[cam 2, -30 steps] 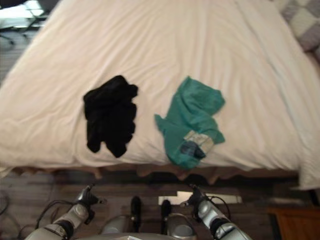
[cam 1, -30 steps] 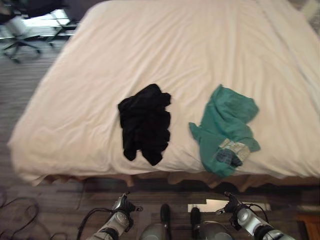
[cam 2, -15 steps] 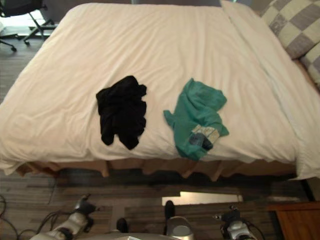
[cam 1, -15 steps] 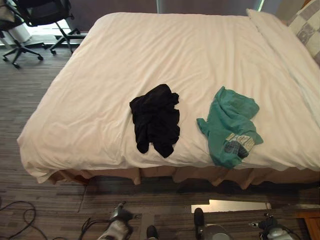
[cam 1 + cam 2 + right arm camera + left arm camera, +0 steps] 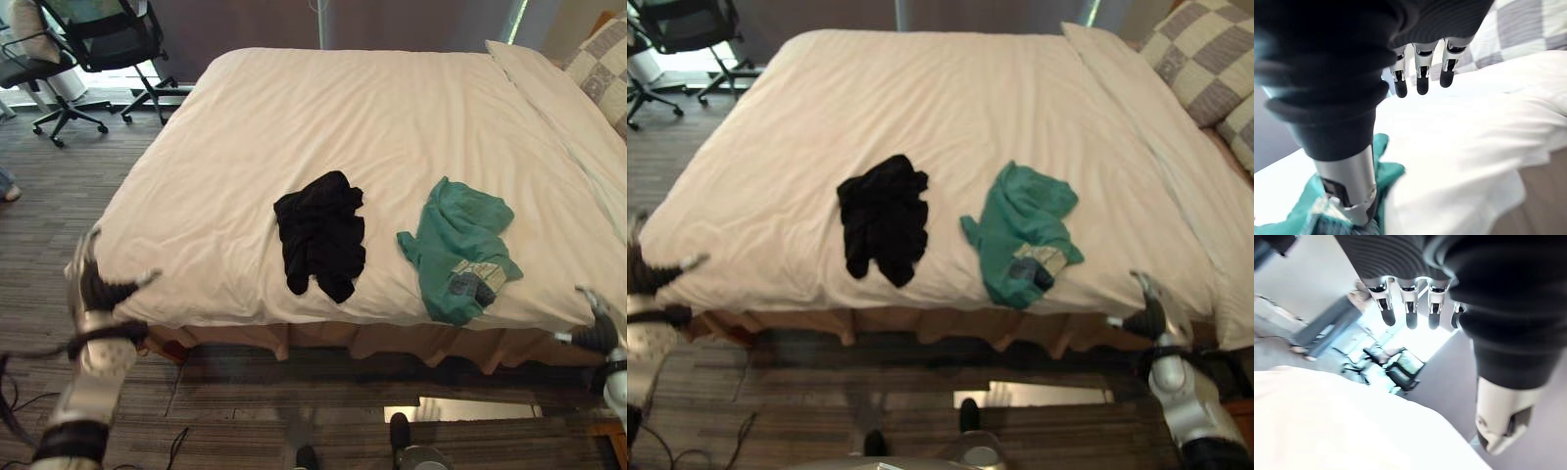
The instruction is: Tidy up the quilt and then pick up the clothes from the bed and put them into the laundry hamper.
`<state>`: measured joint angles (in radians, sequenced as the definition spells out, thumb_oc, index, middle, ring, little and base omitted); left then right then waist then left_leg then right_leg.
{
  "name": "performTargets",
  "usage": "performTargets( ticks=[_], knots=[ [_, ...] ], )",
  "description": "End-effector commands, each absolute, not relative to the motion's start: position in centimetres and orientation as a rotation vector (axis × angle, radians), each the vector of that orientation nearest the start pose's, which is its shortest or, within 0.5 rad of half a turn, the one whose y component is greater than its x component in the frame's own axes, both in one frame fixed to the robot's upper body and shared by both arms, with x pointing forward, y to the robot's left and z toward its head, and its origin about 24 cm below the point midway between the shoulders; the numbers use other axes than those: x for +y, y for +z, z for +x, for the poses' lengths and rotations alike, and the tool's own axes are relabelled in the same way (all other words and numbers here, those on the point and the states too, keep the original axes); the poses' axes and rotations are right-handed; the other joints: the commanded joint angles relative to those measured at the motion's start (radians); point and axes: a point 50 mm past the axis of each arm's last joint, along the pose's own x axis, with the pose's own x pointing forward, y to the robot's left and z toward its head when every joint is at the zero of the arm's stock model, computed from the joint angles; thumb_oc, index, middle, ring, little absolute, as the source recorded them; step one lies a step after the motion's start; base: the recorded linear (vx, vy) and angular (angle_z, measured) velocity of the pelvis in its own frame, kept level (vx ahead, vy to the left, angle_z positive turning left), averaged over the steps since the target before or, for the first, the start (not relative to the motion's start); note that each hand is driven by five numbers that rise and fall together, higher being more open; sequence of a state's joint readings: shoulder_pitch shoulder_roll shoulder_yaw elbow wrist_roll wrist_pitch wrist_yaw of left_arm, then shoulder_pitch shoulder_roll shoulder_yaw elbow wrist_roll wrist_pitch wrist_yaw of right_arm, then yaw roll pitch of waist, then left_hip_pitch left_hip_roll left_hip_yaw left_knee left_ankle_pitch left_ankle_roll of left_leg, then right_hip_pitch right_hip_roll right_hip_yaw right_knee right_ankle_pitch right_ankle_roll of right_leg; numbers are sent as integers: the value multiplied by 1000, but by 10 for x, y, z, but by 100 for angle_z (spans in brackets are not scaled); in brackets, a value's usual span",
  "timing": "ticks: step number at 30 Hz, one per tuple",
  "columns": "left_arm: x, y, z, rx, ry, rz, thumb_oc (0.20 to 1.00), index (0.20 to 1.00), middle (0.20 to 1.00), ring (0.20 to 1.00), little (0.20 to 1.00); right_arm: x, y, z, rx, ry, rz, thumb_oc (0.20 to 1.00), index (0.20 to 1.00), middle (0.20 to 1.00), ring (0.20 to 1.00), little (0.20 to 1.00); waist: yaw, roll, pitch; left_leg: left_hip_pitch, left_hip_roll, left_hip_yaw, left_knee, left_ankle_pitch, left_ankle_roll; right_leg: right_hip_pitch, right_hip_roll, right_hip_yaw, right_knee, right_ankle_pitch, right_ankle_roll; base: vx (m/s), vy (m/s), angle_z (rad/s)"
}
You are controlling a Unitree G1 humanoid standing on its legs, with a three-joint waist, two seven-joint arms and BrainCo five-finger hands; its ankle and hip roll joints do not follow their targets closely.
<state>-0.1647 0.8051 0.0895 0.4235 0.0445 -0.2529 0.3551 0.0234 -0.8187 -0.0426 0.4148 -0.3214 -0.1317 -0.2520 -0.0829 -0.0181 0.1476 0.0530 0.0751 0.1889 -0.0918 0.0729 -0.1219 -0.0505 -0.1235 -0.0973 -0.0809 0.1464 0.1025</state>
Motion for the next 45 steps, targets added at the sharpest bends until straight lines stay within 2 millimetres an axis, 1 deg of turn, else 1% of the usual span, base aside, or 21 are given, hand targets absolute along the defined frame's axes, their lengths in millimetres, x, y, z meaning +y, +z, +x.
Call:
performTargets(
  ticks=[1,2,6,10,17,22,25,26,27,31,32,34,36,37,38,39,40,41,43,44,45],
  knots=[
    [330,154,292,-311,378,908,1000,1000,1000,1000,1000,-325,102,266,-65,-190,-1213,1000,1000,1000,1000,1000,-9,-9,16,-35,23,19,5,-48,29,-18,-46,38,53,-54,67,0,0,0],
    [329,155,293,-314,377,909,1000,1000,1000,1000,1000,-325,103,266,-65,-194,-1212,1000,1000,1000,1000,1000,-7,-9,18,-36,23,19,5,-48,29,-20,-46,38,54,-54,67,-64,1,-3],
    [295,171,334,-329,256,1056,1000,1000,1000,1000,1000,-276,133,294,-284,-78,-1209,1000,1000,1000,1000,1000,-30,7,76,-98,32,34,5,-18,25,-93,-42,54,57,-28,68,-97,0,-6],
    [290,189,362,-286,289,1170,1000,1000,1000,1000,1000,-249,141,299,-383,-1,-1188,1000,1000,1000,1000,1000,-55,16,117,-152,42,53,5,5,16,-152,-36,63,58,-7,72,-53,-11,-13],
    [295,219,386,-214,388,1240,1000,1000,1000,1000,1000,-235,133,284,-423,72,-1103,1000,1000,1000,1000,1000,-96,27,171,-223,62,77,5,32,4,-228,-31,72,55,10,75,-20,-42,-14],
    [291,204,391,-125,329,1352,1000,1000,1000,1000,1000,-226,138,276,-479,115,-1086,1000,1000,1000,1000,1000,-116,29,200,-248,71,98,5,38,1,-275,-26,87,66,10,75,-23,-24,-15],
    [282,184,393,-79,265,1360,1000,1000,1000,1000,1000,-222,150,273,-541,117,-1096,1000,1000,1000,1000,1000,-125,26,214,-260,76,108,5,38,-1,-295,-23,91,73,10,76,-17,-10,-11],
    [277,171,393,-51,217,1386,244,244,244,244,244,-218,160,273,-588,112,-1100,1000,1000,1000,1000,1000,-128,23,218,-265,78,114,5,38,-1,-303,-20,97,73,12,78,3,0,-5],
    [273,162,393,-37,181,1411,200,200,200,200,200,-215,166,273,-624,112,-1111,1000,1000,1000,1000,1000,-130,23,218,-262,80,117,7,33,-2,-303,-19,98,72,10,80,20,7,-5],
    [246,117,387,-2,10,1416,200,200,200,200,200,-205,188,276,-730,90,-1124,1000,1000,1000,1000,1000,-116,21,209,-255,84,122,5,26,-2,-299,-15,103,68,9,81,41,-16,-10],
    [239,89,378,49,-42,1366,200,200,200,200,200,-200,192,282,-751,84,-1127,1000,1000,1000,1000,1000,-104,20,204,-250,86,116,5,23,-2,-291,-14,100,67,5,78,33,-60,-8],
    [228,58,365,93,-100,1281,200,200,200,200,200,-195,201,293,-779,65,-1150,1000,1000,1000,1000,1000,-80,23,199,-247,86,108,5,22,-2,-284,-13,95,66,0,72,44,-54,-5],
    [224,31,348,148,-118,1159,200,200,200,200,200,-194,206,310,-760,34,-1192,1000,1000,1000,1000,1000,-56,27,196,-252,83,96,5,28,-1,-280,-13,89,65,0,66,23,-57,4],
    [224,31,348,149,-116,1159,200,200,200,200,200,-194,206,310,-761,35,-1192,1000,1000,1000,1000,1000,-58,27,196,-253,83,95,5,28,-1,-281,-14,89,65,0,66,13,-87,9],
    [220,4,327,210,-122,993,200,200,200,200,200,-203,211,327,-705,-31,-1243,1000,1000,1000,1000,1000,-22,34,200,-252,79,81,5,28,0,-273,-14,79,67,-7,60,7,-60,12],
    [221,4,327,211,-119,991,200,200,200,200,200,-202,211,328,-708,-28,-1243,1000,1000,1000,1000,1000,-25,34,199,-256,79,81,5,32,0,-277,-14,79,66,-3,60,8,-102,20],
    [218,-13,305,236,-138,828,200,200,200,200,200,-232,210,353,-545,-144,-1368,1000,1000,1000,1000,1000,16,48,207,-261,71,63,5,37,1,-272,-17,67,73,-9,52,-18,-49,28],
    [219,-13,305,237,-133,825,200,200,200,200,200,-231,211,354,-551,-141,-1368,1000,1000,1000,1000,1000,11,48,205,-266,70,63,5,41,1,-277,-17,68,72,-6,52,-7,-44,25],
    [222,-24,275,238,-147,650,200,200,200,200,200,-272,223,377,-343,-298,-1462,1000,1000,1000,1000,1000,58,74,215,-274,62,48,5,47,2,-276,-18,53,80,-8,45,-32,-8,29],
    [220,-26,258,239,-141,487,200,200,200,200,200,-294,216,385,-179,-363,-1440,1000,1000,1000,1000,1000,82,92,218,-281,57,35,5,54,5,-276,-18,43,85,-10,41,-42,-6,20],
    [221,-26,258,239,-139,486,200,200,200,200,200,-293,216,385,-181,-362,-1440,1000,1000,1000,1000,1000,80,91,216,-284,56,35,5,56,5,-279,-18,44,84,-7,41,-28,11,5]
  ],
)
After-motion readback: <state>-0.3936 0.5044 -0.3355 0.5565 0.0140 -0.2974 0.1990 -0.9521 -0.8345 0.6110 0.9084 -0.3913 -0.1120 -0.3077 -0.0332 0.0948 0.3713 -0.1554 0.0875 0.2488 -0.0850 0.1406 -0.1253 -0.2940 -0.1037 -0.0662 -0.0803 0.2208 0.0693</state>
